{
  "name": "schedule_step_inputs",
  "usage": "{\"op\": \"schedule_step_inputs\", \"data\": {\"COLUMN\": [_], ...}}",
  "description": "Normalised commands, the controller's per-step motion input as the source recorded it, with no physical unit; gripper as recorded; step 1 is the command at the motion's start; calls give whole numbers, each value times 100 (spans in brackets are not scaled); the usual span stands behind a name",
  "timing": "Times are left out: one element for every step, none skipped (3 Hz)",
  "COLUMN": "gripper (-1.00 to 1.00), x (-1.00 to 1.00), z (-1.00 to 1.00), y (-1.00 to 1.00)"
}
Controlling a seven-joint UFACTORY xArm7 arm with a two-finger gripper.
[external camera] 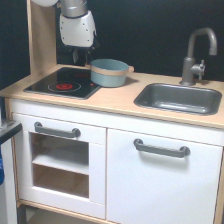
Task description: Place the pot in the sink
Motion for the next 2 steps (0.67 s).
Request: {"op": "schedule_step_inputs", "data": {"gripper": [100,100], "x": [-5,-9], "z": [-48,-59], "y": [4,-2]}}
